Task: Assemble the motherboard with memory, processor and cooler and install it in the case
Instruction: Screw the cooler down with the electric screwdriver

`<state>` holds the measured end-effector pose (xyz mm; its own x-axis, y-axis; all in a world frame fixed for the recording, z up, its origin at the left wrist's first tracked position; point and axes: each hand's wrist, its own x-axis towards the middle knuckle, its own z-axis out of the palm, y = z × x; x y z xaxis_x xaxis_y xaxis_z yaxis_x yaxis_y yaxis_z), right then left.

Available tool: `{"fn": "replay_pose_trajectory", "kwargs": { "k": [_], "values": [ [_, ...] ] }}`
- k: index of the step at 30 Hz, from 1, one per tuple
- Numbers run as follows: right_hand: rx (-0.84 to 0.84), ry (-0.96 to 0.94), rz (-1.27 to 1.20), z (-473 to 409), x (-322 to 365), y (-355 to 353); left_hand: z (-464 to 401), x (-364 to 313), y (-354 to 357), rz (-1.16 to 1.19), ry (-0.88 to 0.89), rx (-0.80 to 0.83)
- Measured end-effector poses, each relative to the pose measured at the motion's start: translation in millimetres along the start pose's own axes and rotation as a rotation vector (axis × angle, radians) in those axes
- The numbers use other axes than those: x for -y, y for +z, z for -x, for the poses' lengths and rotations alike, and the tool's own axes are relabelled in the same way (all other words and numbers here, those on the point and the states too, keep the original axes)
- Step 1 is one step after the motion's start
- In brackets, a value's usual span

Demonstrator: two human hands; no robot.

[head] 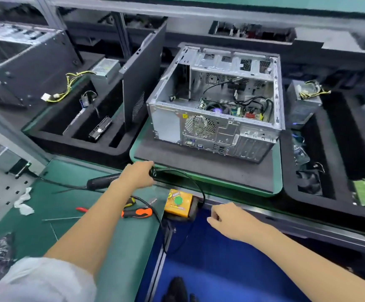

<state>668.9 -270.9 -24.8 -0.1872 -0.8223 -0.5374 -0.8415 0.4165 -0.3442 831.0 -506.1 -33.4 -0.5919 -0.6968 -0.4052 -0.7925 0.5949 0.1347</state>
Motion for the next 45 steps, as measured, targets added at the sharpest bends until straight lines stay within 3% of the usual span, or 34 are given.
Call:
{"fn": "replay_pose_trajectory", "kwargs": {
  "k": [6,12,18,22,27,34,38,45],
  "values": [
    [0.039,-0.050,-0.109,29.0,-26.6,-9.0,45.4,-117.9,-75.4,0.310,0.184,0.069],
    [-0.073,-0.157,-0.430,80.6,-95.0,-46.5,84.1,-256.3,-99.6,0.584,0.393,0.255],
    [-0.403,-0.164,-0.613,152.7,-187.7,-94.1,106.4,-420.0,-102.8,0.670,0.668,0.355],
    [-0.638,-0.078,-0.883,190.9,-246.7,-120.1,111.4,-505.1,-105.5,0.678,0.801,0.355],
    [-0.971,-0.059,-1.034,232.9,-295.4,-142.5,113.1,-581.0,-106.3,0.761,0.957,0.411],
    [-1.267,0.195,-1.086,267.0,-339.6,-164.6,105.9,-657.9,-102.5,0.829,1.203,0.494],
    [-1.270,0.303,-1.139,274.9,-347.8,-175.8,90.5,-685.0,-102.9,0.898,1.315,0.542],
    [-1.068,0.338,-0.882,300.4,-339.0,-176.6,70.9,-728.5,-101.4,0.993,1.319,0.558]
  ]
}}
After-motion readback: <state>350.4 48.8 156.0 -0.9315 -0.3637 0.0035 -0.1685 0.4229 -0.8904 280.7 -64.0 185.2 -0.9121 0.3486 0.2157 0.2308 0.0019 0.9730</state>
